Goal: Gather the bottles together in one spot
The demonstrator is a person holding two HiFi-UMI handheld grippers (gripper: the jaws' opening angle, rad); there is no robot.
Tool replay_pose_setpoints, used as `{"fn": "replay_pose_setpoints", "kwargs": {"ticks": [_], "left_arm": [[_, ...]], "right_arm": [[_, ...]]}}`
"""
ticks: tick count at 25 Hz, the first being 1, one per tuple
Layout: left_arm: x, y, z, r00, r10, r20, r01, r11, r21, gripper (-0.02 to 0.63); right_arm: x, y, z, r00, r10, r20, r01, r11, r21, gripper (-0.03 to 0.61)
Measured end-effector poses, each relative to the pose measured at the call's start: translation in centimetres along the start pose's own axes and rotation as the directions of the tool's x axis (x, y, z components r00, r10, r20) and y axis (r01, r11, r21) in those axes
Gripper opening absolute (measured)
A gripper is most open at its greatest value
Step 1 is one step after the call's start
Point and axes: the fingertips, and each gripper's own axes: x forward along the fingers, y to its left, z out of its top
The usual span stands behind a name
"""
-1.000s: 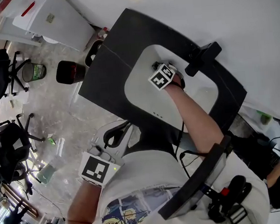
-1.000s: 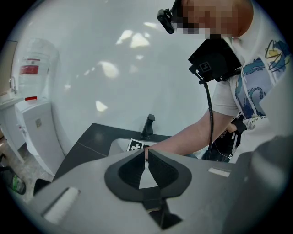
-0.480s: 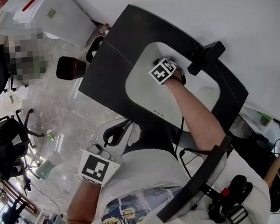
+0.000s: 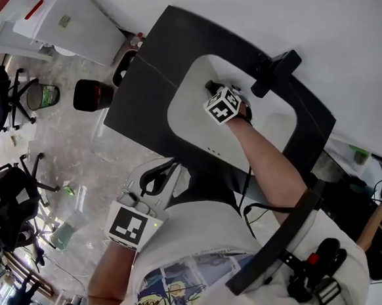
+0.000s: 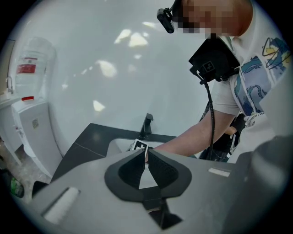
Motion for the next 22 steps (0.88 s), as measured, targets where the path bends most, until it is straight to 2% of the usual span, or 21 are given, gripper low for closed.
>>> {"fn": "replay_pose_setpoints", "kwargs": {"ticks": [8, 13, 22], "left_arm": [[-0.2, -0.9, 0.1, 0.997, -0.071, -0.008, 0.071, 0.996, 0.052, 0.025], [-0.3, -2.0, 0.2, 0.991, -0.128, -0.022, 0.130, 0.987, 0.090, 0.026], [-0.1, -4.6, 0.1, 0.971, -0.230, -0.060, 0.237, 0.961, 0.144, 0.025]], "right_arm": [[-3.6, 0.4, 0.2, 0.987, -0.074, 0.144, 0.070, 0.997, 0.033, 0.087], [-6.4, 0.7, -0.2, 0.963, -0.126, 0.238, 0.107, 0.990, 0.092, 0.086], [-11.0, 1.2, -1.8, 0.914, -0.203, 0.351, 0.119, 0.962, 0.245, 0.083]]}}
